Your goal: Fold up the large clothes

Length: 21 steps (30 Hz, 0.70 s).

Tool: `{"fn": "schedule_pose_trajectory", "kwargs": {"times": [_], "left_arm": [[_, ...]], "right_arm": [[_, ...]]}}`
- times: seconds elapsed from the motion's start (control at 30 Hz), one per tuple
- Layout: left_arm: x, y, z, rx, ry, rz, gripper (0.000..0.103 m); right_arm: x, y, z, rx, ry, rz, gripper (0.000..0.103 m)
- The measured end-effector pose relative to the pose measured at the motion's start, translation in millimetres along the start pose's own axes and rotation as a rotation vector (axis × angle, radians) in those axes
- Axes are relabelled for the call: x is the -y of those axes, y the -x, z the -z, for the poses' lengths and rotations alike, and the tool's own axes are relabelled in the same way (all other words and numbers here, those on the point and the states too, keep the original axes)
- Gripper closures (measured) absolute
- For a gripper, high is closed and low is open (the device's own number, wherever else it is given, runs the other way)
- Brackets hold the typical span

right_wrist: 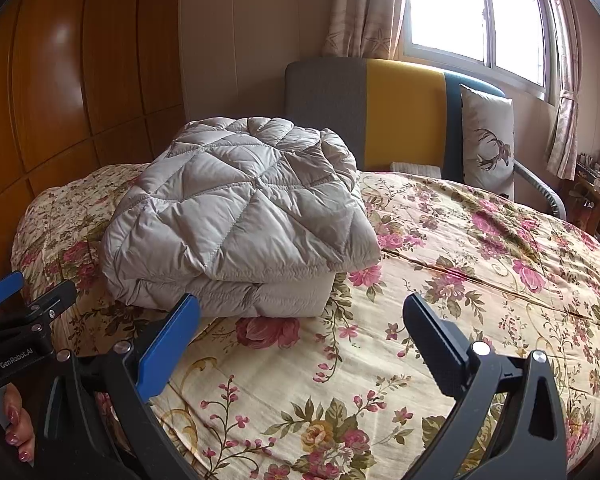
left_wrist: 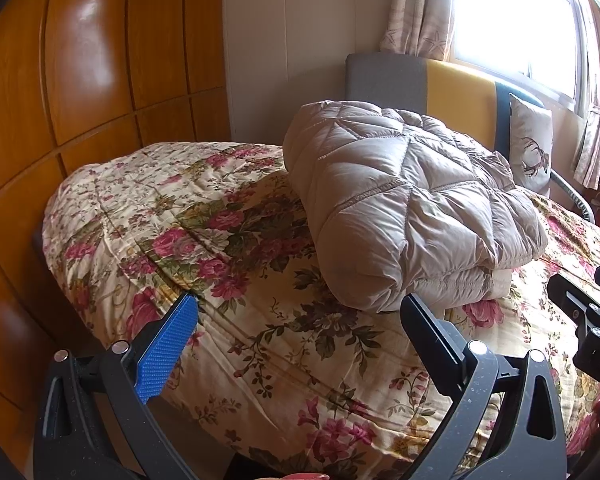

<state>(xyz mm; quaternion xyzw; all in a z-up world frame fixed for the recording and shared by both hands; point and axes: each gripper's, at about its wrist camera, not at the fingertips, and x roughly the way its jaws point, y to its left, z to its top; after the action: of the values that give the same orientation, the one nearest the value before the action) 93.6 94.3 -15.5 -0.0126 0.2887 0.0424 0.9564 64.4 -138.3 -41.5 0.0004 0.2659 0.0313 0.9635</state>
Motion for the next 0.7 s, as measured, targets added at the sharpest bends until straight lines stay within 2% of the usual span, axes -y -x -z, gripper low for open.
{"fn": "schedule_pose_trajectory", "kwargs": {"times": [0.7], "left_arm": [[0.2, -2.8, 1.6, -0.018, -0.006, 0.01, 0.003]], "right_arm": [[1.4, -0.6, 2.3, -0.01, 0.006, -0.009, 0.002]]}}
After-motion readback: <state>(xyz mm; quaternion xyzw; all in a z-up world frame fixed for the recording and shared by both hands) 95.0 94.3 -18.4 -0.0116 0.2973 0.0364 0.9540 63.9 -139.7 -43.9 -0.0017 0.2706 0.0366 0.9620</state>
